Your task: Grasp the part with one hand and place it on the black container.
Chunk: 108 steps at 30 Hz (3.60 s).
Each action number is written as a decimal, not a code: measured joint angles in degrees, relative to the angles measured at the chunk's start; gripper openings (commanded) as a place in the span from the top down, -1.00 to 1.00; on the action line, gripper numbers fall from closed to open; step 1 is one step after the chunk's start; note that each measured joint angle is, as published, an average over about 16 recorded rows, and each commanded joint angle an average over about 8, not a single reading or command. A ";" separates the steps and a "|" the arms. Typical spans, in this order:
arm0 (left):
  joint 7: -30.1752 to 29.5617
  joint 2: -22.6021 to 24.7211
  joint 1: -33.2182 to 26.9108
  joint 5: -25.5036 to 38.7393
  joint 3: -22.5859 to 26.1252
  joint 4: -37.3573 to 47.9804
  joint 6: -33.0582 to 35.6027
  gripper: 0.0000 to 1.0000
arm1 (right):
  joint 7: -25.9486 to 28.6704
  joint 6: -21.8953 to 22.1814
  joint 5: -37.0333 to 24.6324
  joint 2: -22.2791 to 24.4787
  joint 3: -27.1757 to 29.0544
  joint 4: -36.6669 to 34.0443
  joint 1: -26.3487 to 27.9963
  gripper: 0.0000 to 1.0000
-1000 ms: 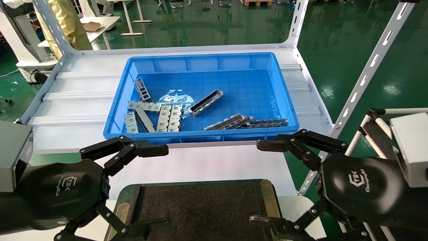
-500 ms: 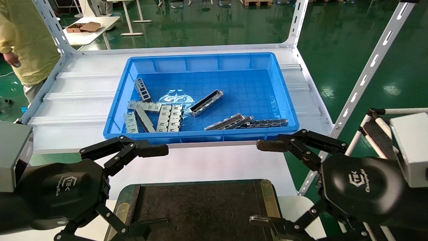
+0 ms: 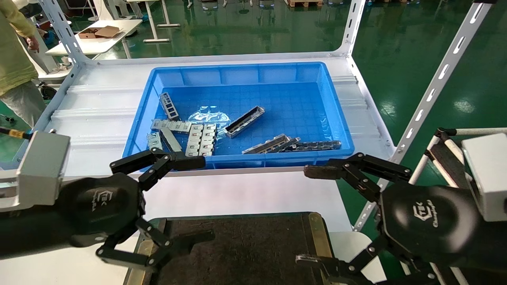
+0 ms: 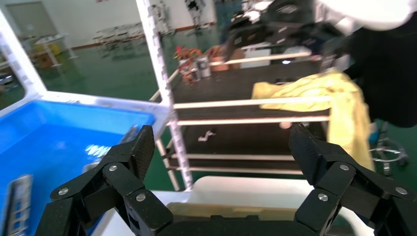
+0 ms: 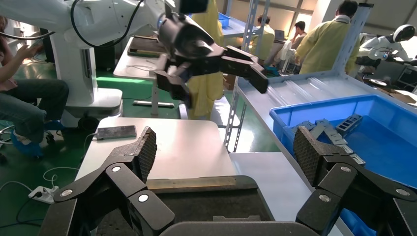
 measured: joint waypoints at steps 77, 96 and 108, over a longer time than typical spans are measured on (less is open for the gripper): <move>14.80 38.81 -24.13 16.93 22.20 56.61 -46.78 1.00 | -0.08 0.06 0.10 0.06 -0.16 -0.01 0.04 1.00; 13.08 38.61 -24.60 11.49 26.92 55.15 -47.82 1.00 | -0.10 0.07 0.13 0.07 -0.19 -0.01 0.05 1.00; 15.72 36.00 -26.94 6.08 26.32 54.11 -37.84 1.00 | -0.11 0.08 0.14 0.08 -0.21 -0.01 0.05 1.00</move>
